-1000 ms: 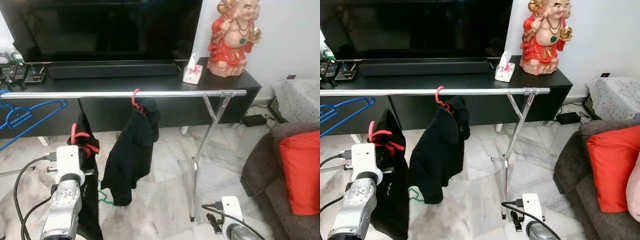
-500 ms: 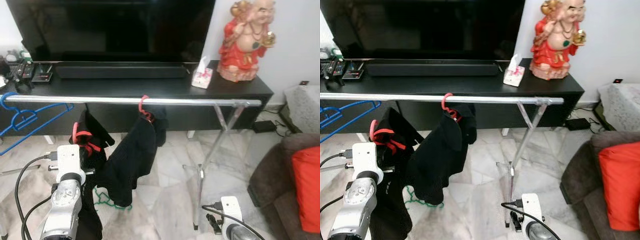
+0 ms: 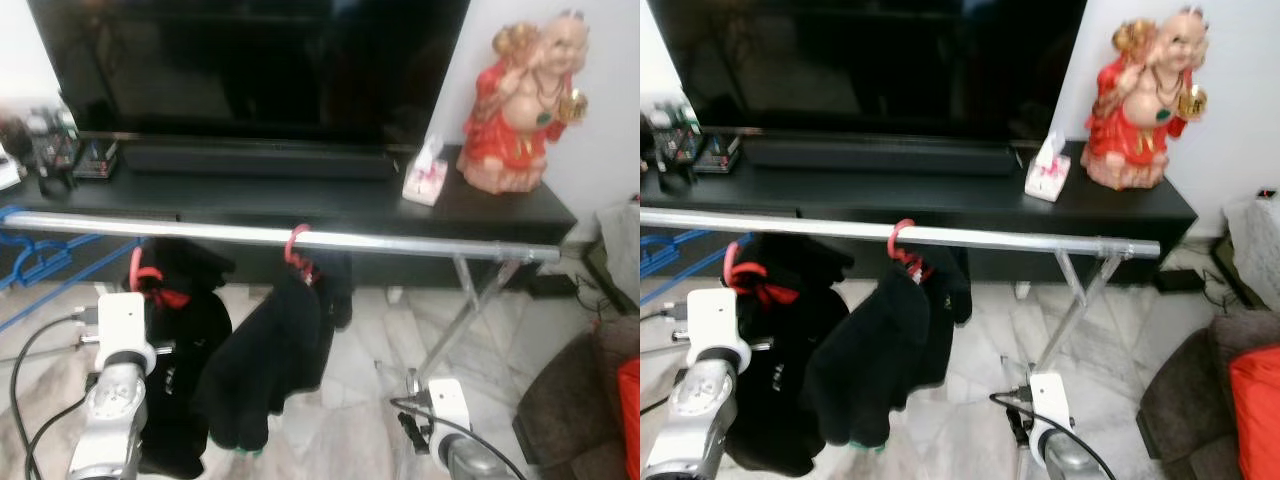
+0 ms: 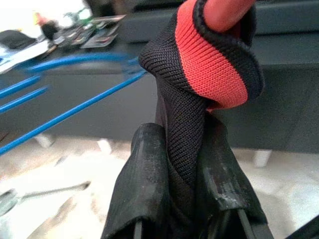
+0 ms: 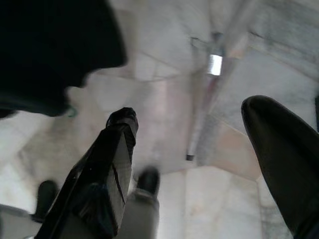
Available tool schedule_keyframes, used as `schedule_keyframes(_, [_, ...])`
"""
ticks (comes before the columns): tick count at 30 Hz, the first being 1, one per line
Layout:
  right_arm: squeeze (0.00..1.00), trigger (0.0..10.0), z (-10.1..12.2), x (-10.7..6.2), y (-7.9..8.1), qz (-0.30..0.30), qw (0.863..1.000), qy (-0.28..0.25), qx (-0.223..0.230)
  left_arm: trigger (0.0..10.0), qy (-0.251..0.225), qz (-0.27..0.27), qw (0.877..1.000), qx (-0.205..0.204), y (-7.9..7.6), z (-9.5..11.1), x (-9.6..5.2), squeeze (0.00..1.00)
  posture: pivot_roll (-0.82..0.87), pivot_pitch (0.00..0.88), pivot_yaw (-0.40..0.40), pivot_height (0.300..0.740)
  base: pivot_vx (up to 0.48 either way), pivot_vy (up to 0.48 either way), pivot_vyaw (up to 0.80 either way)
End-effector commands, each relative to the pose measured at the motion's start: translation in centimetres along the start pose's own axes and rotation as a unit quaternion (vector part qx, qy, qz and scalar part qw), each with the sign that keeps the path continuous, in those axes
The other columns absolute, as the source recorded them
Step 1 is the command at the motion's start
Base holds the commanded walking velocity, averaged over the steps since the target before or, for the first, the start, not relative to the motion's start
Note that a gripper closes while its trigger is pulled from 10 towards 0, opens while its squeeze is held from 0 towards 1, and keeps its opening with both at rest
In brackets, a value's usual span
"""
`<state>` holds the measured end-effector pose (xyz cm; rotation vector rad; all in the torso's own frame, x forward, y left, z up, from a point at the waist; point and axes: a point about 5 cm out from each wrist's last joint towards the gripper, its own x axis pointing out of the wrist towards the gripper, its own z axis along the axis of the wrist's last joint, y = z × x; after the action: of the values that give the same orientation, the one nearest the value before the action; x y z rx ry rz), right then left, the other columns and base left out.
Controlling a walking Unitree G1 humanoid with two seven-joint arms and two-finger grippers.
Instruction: Hang hanger
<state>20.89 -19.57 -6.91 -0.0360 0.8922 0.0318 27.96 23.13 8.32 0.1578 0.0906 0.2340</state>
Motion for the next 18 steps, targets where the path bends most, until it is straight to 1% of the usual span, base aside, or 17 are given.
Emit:
schedule_keyframes(1, [0.0, 10.0, -0.5, -0.1, -0.5, -0.007, 1.0, 0.011, 0.003, 10.0, -0.033, -0.019, 0.999, -0.001, -0.6, 1.2, 0.1, 0.0, -0.04, 0.018, -0.074, 0.74, 0.0, 0.0, 0.0])
schedule_keyframes(4, [0.0, 10.0, -0.5, -0.1, -0.5, -0.007, 1.0, 0.012, 0.002, 10.0, -0.041, -0.027, 0.999, -0.005, -0.7, 1.4, -0.1, 0.0, -0.04, 0.024, -0.076, 0.74, 0.0, 0.0, 0.0])
schedule_keyframes(6, [0.0, 10.0, -0.5, -0.1, -0.5, -0.006, 1.0, 0.013, 0.001, 10.0, -0.057, -0.042, 0.997, -0.008, -1.0, 1.8, -0.3, 0.0, -0.03, 0.027, -0.076, 0.74, 0.0, 0.0, 0.0])
schedule_keyframes(11, [0.0, 10.0, -0.4, -0.1, -0.5, -0.005, 1.0, 0.013, 0.001, 10.0, -0.062, -0.036, 0.997, -0.005, -0.9, 2.1, 0.0, 0.0, -0.04, 0.03, -0.076, 0.74, 0.0, 0.0, 0.0])
schedule_keyframes(15, [0.0, 10.0, -0.4, -0.1, -0.4, -0.005, 1.0, 0.014, 0.001, 10.0, -0.058, -0.03, 0.998, 0.014, -1.3, 2.5, 1.2, 0.0, -0.04, 0.031, -0.077, 0.74, 0.0, 0.0, 0.0])
schedule_keyframes(16, [0.0, 10.0, -0.4, -0.1, -0.4, -0.005, 1.0, 0.014, 0.001, 10.0, -0.053, -0.023, 0.998, 0.022, -1.3, 2.6, 1.8, 0.0, -0.04, 0.031, -0.077, 0.74, 0.0, 0.0, 0.0])
schedule_keyframes(18, [0.0, 10.0, -0.5, -0.1, -0.5, -0.004, 1.0, 0.016, 0.001, 10.0, -0.027, -0.001, 0.999, 0.036, -1.1, 2.3, 2.5, 0.0, -0.04, 0.035, -0.081, 0.74, 0.0, 0.0, 0.0])
